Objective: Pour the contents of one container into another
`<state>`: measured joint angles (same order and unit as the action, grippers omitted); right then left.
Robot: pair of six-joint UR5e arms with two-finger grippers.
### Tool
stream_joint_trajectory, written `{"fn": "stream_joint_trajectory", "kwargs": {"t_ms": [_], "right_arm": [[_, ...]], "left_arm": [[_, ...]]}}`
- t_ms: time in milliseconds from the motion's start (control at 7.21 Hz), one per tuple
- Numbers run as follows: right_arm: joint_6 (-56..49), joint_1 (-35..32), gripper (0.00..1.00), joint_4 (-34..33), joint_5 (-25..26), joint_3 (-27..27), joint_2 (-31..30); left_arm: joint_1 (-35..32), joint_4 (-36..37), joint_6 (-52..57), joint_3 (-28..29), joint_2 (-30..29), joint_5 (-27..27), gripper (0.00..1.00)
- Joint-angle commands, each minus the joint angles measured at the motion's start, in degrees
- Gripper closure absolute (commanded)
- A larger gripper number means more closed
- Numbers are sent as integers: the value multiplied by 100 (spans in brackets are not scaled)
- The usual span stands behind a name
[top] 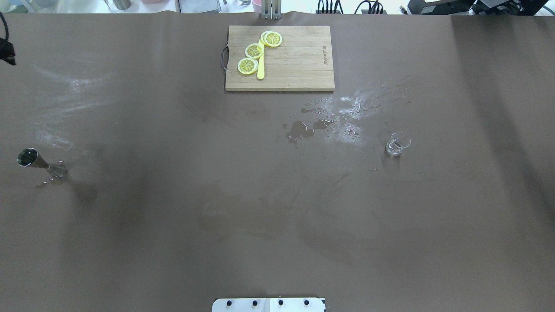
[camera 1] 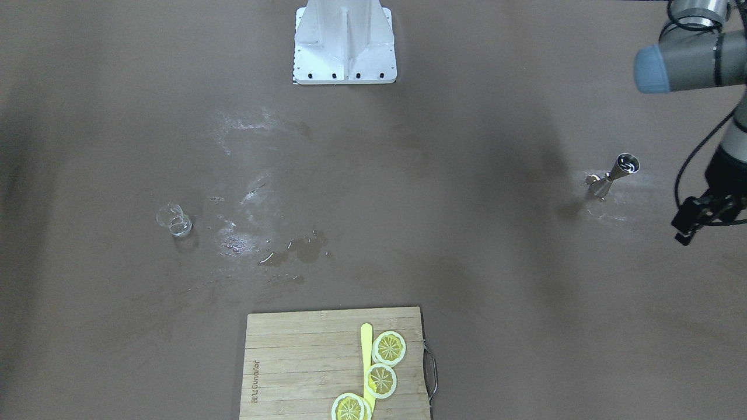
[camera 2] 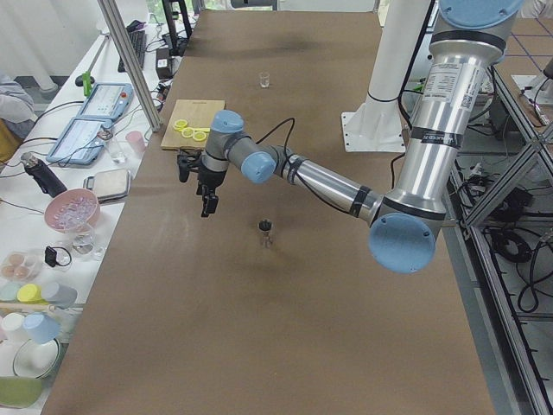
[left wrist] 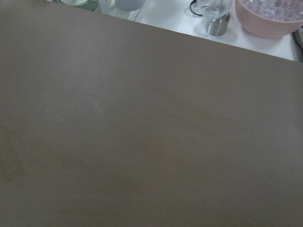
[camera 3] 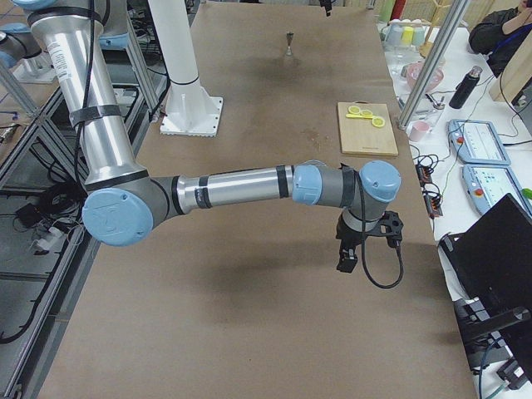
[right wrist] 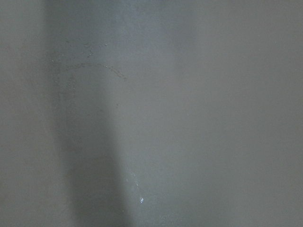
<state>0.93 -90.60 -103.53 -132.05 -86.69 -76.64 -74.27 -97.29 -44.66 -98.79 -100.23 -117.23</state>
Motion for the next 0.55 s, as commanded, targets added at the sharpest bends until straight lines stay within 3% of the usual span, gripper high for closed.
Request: {"fn": "stream_joint_trajectory", "kwargs": {"t_ms": [0,139,416], "right_arm": [[-14,-63,0,26,-5,-612,-650],[-40,-72,0,35,-23,-621,-720],[-40,-63,0,148,3,-595,-739]], "left_arm": [[-1110,621,1883,17,606,-588,2],[-1646,693,2987,17,1028,-1077,2],[-1924,266,4783,35,1854,-1676,2]]}}
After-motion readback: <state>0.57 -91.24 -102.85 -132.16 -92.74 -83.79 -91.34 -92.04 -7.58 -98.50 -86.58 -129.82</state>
